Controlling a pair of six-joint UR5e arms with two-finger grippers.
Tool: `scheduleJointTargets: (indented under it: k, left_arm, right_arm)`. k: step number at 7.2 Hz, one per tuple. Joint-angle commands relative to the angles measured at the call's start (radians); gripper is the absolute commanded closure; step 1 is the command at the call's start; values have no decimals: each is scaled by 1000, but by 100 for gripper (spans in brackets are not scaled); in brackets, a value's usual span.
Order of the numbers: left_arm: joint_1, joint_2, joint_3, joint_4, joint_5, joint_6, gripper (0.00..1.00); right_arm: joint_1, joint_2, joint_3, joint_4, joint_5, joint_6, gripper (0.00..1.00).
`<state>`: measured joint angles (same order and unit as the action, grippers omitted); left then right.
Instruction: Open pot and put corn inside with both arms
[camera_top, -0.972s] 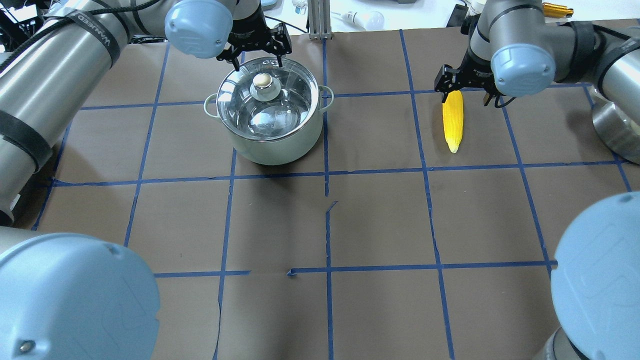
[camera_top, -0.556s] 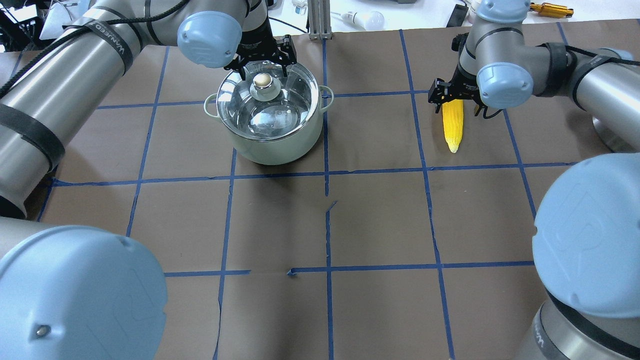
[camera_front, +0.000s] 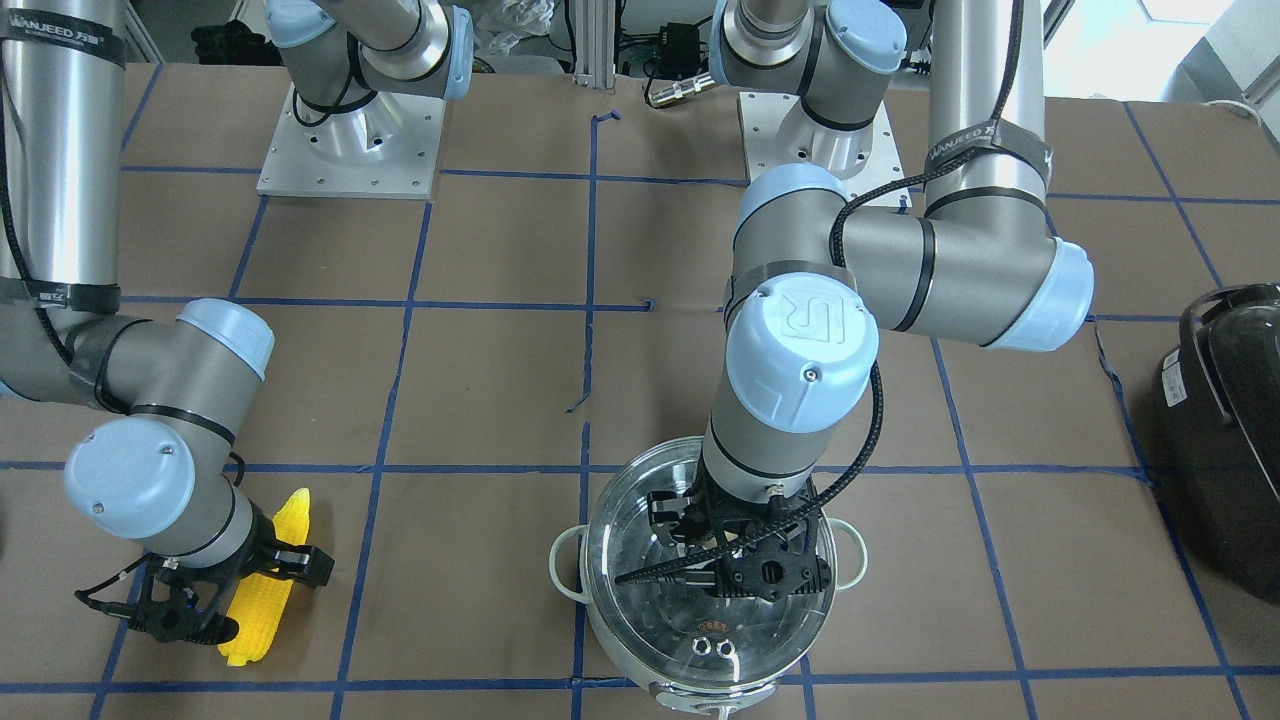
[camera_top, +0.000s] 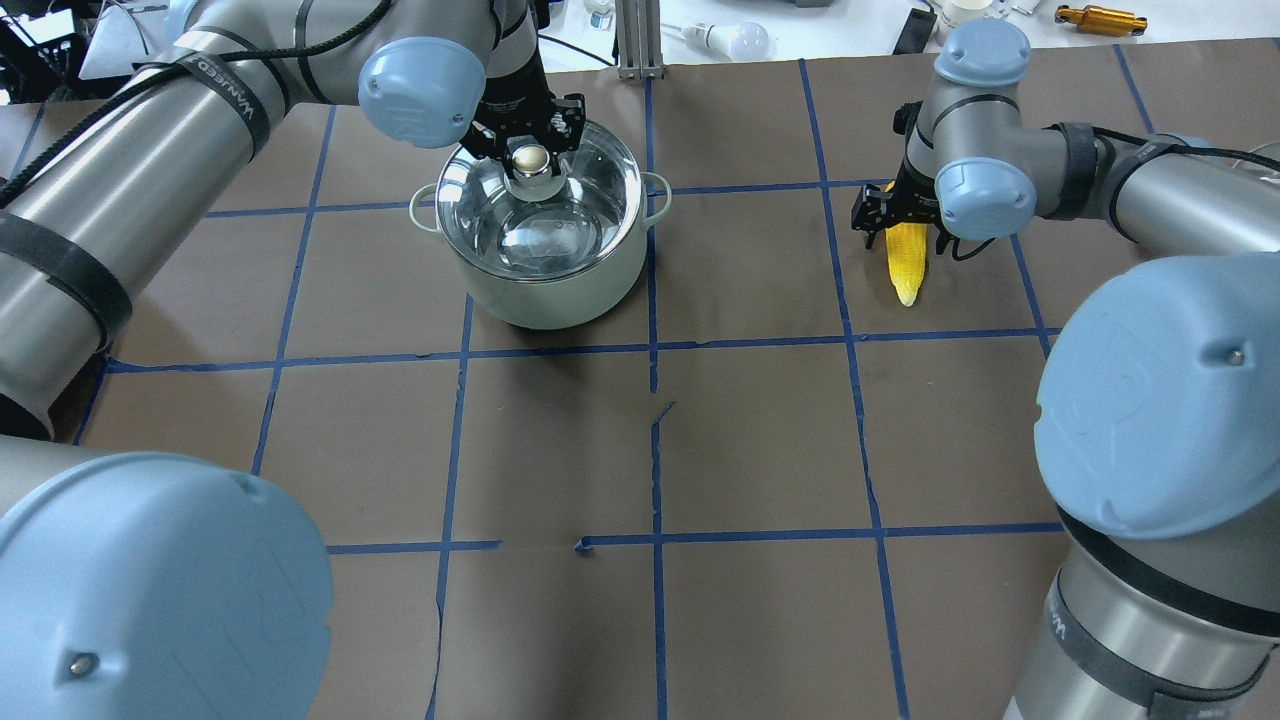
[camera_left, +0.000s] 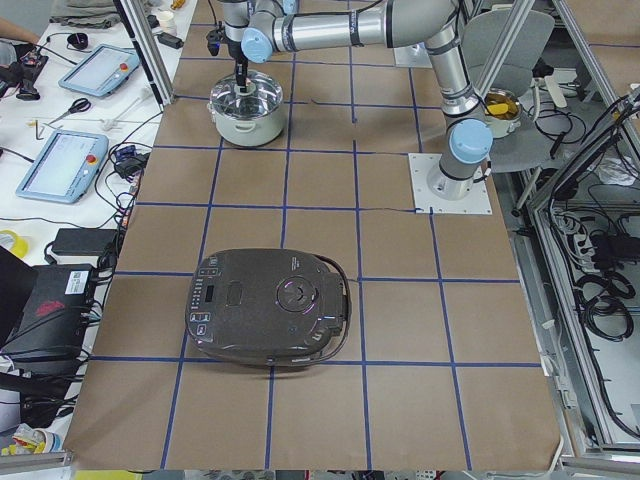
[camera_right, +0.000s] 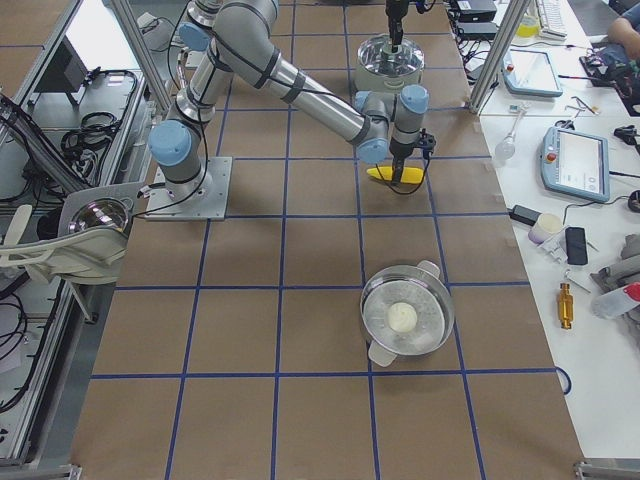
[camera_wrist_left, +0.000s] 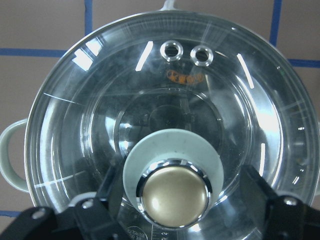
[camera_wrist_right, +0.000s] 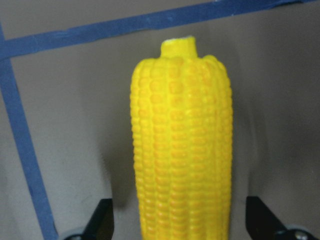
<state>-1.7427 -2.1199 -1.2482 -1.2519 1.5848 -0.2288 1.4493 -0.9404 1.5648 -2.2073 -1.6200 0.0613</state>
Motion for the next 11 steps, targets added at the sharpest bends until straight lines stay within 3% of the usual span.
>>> scheduleJointTargets:
  k: [1, 2, 3, 4, 6, 7, 8, 9, 11]
  left_arm:
    - [17, 21, 0, -3, -5, 2, 74]
    - [40, 35, 13, -20, -11, 2, 74]
    - [83, 72, 13, -82, -22, 28, 74]
    - [173, 104, 7, -137, -10, 184, 74]
    - [360, 145, -28, -153, 1, 366, 76]
    - [409, 164, -96, -135, -3, 466, 77]
    - [469, 184, -206, -66, -14, 501, 78]
    - [529, 207, -337, 104, -16, 598, 78]
    - [589, 244, -568, 350, -17, 681, 78]
  right_arm:
    - [-3, 3, -5, -2, -1, 2, 89]
    - [-3, -1, -14, -2, -4, 0, 100]
    - [-3, -4, -43, 0, 0, 3, 100]
    - [8, -35, -102, 26, 6, 14, 100]
    - [95, -93, -229, 194, -6, 32, 100]
    - [197, -98, -315, 265, -8, 122, 100]
    - [301, -84, -422, 332, -11, 156, 100]
    - [398, -57, -509, 389, -42, 158, 100]
    - [546, 55, -633, 380, -60, 242, 100]
